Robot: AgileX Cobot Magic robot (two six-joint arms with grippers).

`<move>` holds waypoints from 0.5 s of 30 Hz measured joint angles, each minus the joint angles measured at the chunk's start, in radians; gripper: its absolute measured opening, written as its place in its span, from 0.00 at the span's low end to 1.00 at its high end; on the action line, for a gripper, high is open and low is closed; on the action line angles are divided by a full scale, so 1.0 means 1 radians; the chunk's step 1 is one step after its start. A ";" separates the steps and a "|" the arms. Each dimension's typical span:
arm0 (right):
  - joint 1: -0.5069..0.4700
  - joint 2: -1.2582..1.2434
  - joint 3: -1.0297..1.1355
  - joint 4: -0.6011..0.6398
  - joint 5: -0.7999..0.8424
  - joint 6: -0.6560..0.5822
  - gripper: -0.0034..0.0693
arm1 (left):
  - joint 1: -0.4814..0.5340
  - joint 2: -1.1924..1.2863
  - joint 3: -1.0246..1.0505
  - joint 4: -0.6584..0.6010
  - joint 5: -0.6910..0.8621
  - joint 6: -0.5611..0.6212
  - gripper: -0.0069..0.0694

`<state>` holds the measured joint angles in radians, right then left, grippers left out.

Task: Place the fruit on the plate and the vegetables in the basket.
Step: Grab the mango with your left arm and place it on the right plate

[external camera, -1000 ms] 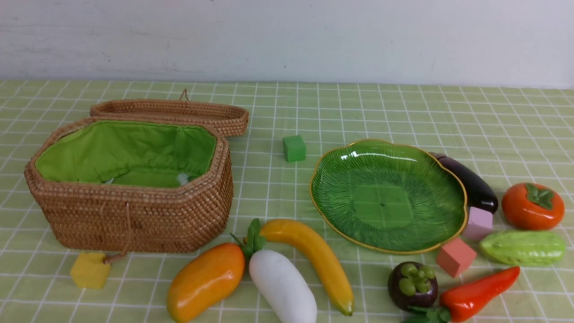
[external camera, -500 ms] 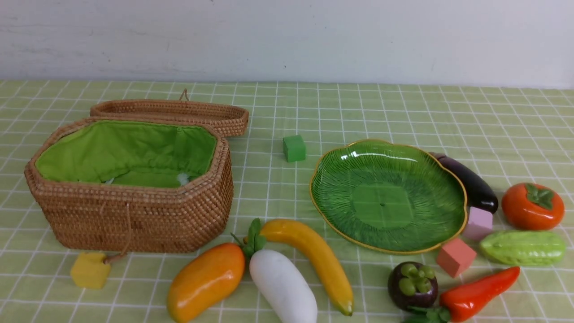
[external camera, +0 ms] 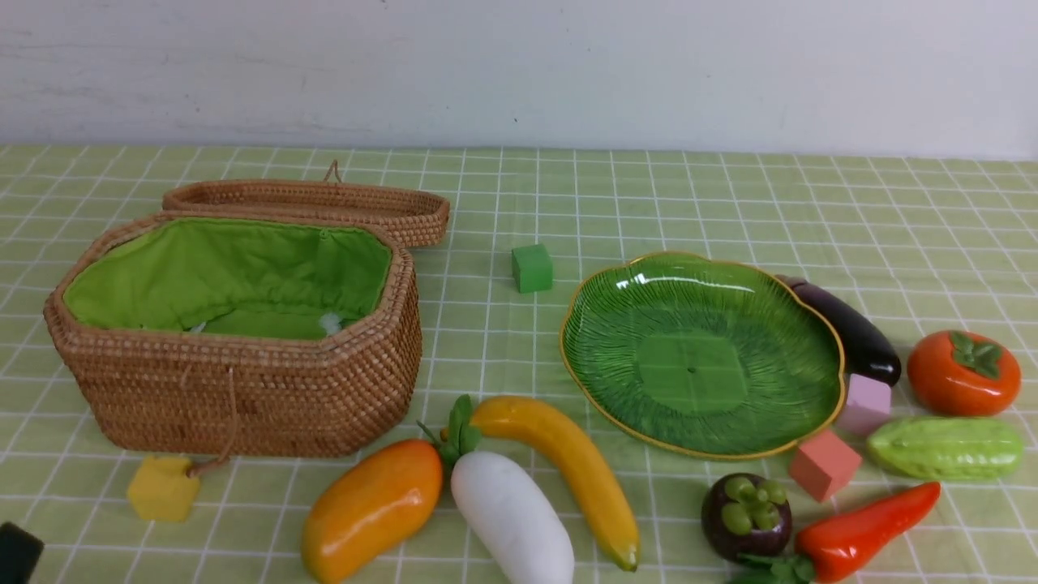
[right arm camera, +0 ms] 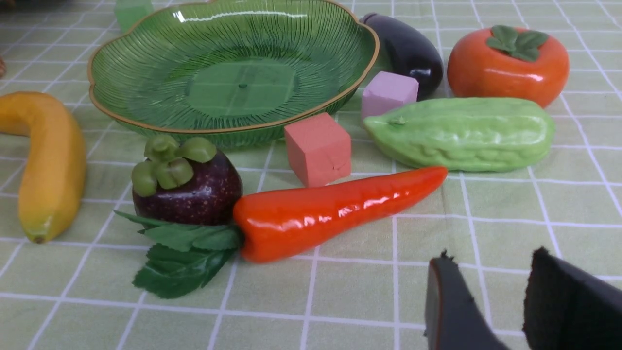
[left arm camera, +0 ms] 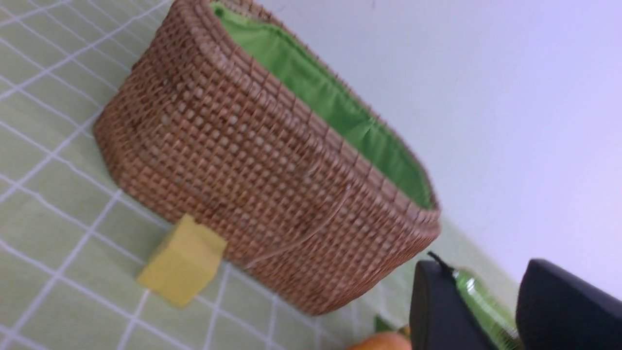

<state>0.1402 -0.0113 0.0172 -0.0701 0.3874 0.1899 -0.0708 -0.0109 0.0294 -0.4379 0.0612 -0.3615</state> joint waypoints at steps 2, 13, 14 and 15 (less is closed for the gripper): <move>0.000 0.000 0.000 0.000 0.000 0.000 0.38 | 0.000 0.000 0.000 -0.075 -0.050 -0.016 0.40; 0.000 0.000 0.000 0.000 0.000 0.000 0.38 | 0.000 0.000 -0.106 -0.129 0.037 0.021 0.12; 0.000 0.000 0.000 0.000 0.000 0.000 0.38 | 0.000 0.003 -0.143 -0.117 0.070 0.040 0.08; 0.000 0.000 0.000 -0.005 0.000 -0.001 0.38 | 0.000 0.015 -0.183 -0.105 0.115 0.068 0.07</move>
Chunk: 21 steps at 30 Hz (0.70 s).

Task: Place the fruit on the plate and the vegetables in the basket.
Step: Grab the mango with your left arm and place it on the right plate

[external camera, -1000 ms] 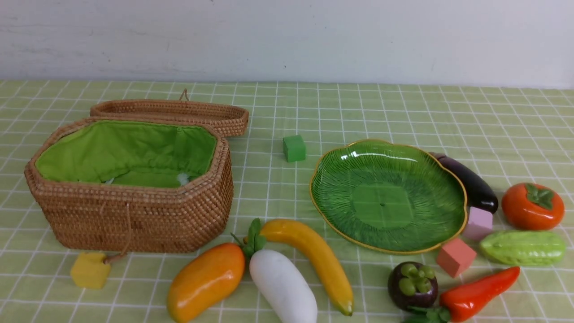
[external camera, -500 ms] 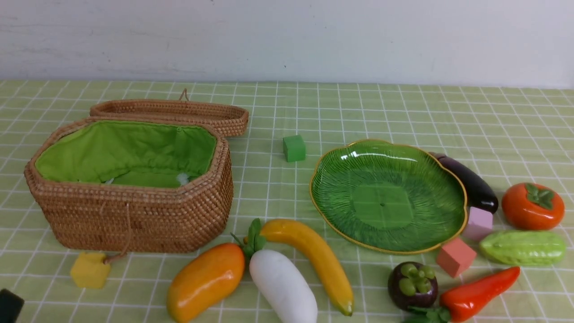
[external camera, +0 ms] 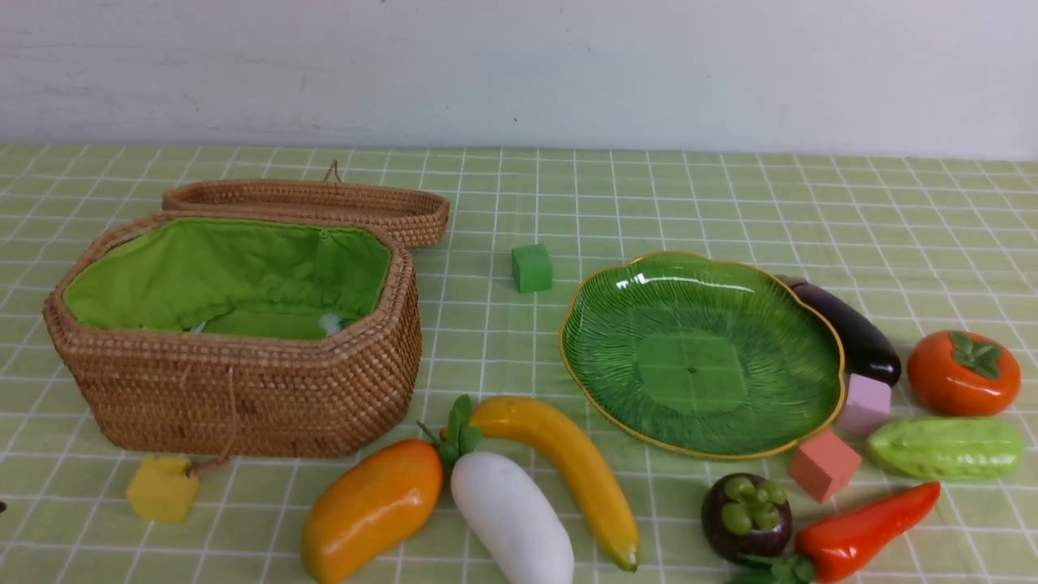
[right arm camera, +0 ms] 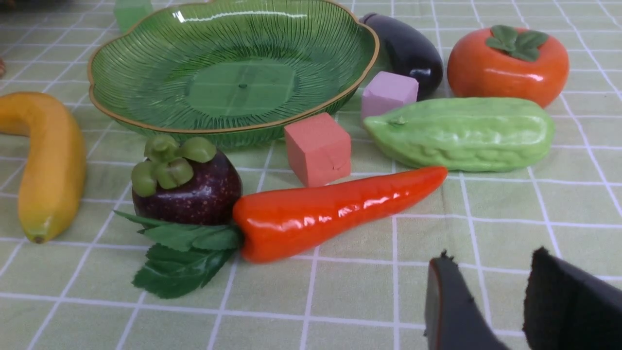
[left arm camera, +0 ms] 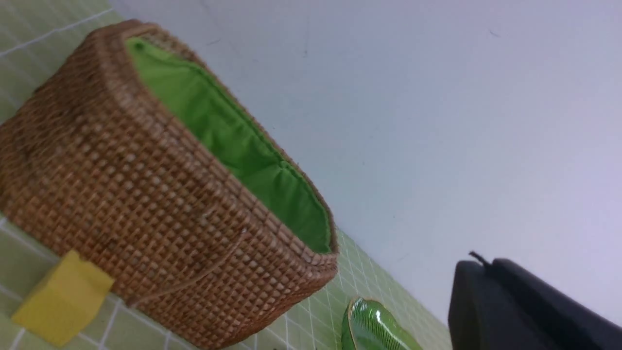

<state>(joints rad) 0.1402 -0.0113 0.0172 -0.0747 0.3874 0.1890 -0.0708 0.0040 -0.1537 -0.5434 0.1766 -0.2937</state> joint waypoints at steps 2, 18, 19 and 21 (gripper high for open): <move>0.000 0.000 0.001 -0.025 -0.014 -0.007 0.38 | 0.000 0.048 -0.083 0.014 0.114 0.074 0.07; 0.006 0.000 -0.027 0.201 -0.486 0.348 0.35 | -0.162 0.610 -0.498 0.050 0.623 0.518 0.07; 0.021 0.009 -0.080 0.169 -0.402 0.373 0.32 | -0.209 0.670 -0.509 0.069 0.626 0.537 0.07; 0.055 0.054 -0.178 0.116 -0.232 0.381 0.27 | -0.255 0.735 -0.526 0.096 0.628 0.547 0.07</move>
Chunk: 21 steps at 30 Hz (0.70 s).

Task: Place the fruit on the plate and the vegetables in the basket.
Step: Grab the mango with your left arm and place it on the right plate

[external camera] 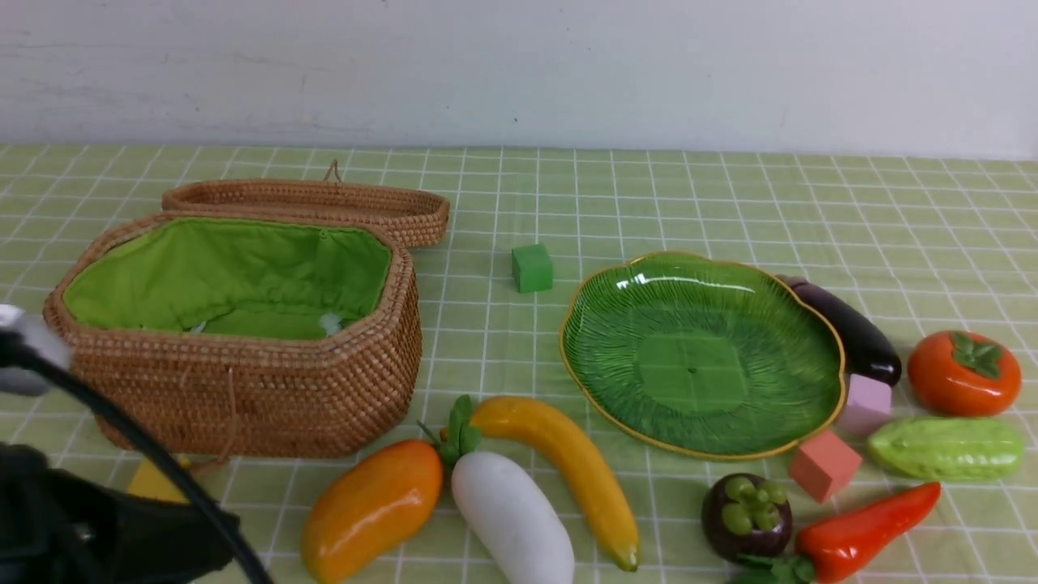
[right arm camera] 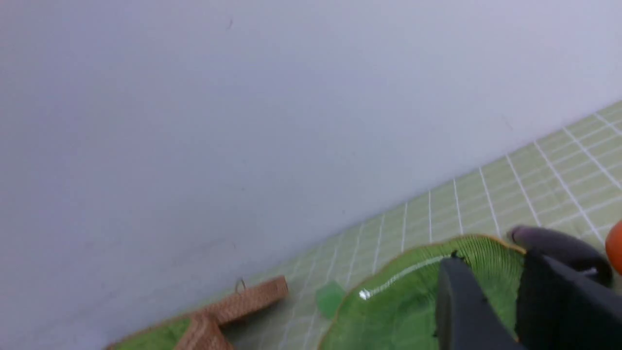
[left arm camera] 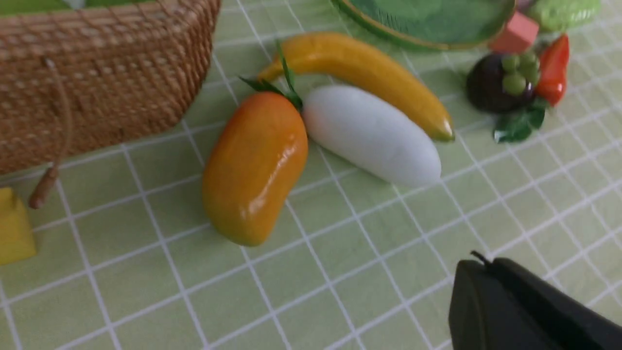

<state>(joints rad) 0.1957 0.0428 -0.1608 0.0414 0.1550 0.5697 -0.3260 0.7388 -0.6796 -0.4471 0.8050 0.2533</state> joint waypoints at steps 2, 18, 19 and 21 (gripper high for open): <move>0.070 0.078 -0.153 -0.041 0.230 -0.045 0.21 | -0.047 0.096 -0.032 0.043 0.000 0.006 0.07; 0.378 0.338 -0.621 0.166 0.827 -0.527 0.15 | -0.087 0.423 -0.101 0.156 -0.108 0.121 0.37; 0.379 0.338 -0.621 0.195 0.822 -0.570 0.16 | -0.087 0.462 -0.101 0.156 -0.121 0.137 0.48; 0.381 0.338 -0.621 0.237 0.819 -0.634 0.16 | -0.087 0.525 -0.101 0.155 -0.157 0.145 0.64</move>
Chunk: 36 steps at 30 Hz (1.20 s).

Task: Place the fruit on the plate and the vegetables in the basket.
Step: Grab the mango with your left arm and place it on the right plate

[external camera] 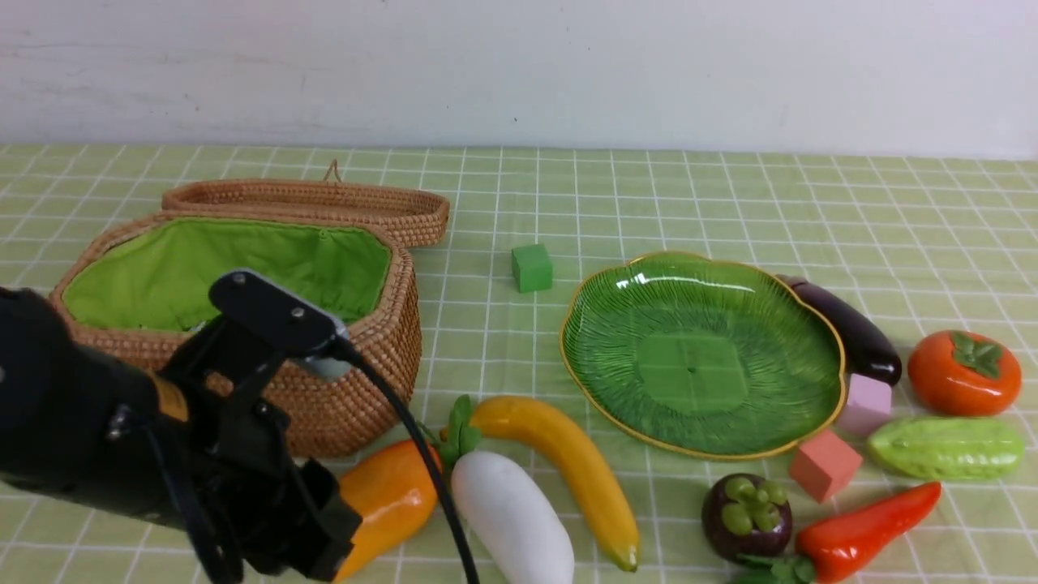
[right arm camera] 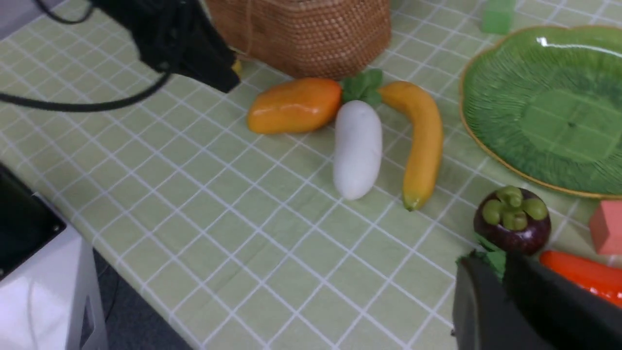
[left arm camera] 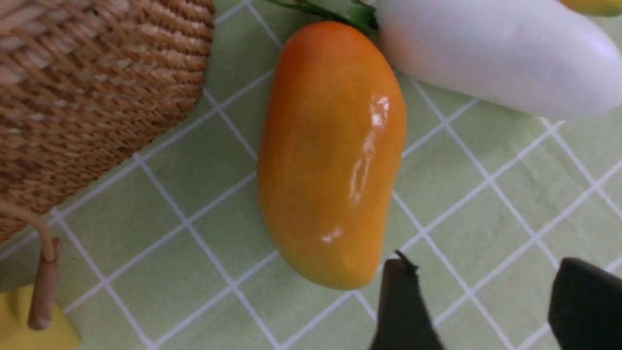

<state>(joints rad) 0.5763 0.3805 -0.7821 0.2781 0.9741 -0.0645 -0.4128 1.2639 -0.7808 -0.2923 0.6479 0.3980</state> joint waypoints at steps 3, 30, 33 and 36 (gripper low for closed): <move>0.002 0.000 0.000 0.031 0.000 -0.062 0.17 | 0.000 0.070 0.000 0.000 -0.061 0.002 0.80; 0.002 0.000 0.000 0.055 0.000 -0.109 0.19 | 0.000 0.341 -0.018 0.132 -0.214 0.005 0.82; 0.002 0.000 0.000 0.055 0.000 -0.109 0.19 | 0.000 0.327 -0.018 0.144 -0.188 0.004 0.82; 0.002 0.000 0.000 0.055 0.000 -0.109 0.19 | 0.000 0.272 -0.015 0.156 -0.106 0.004 0.82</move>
<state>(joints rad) 0.5782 0.3805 -0.7821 0.3335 0.9738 -0.1739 -0.4128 1.5364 -0.7956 -0.1360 0.5416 0.4015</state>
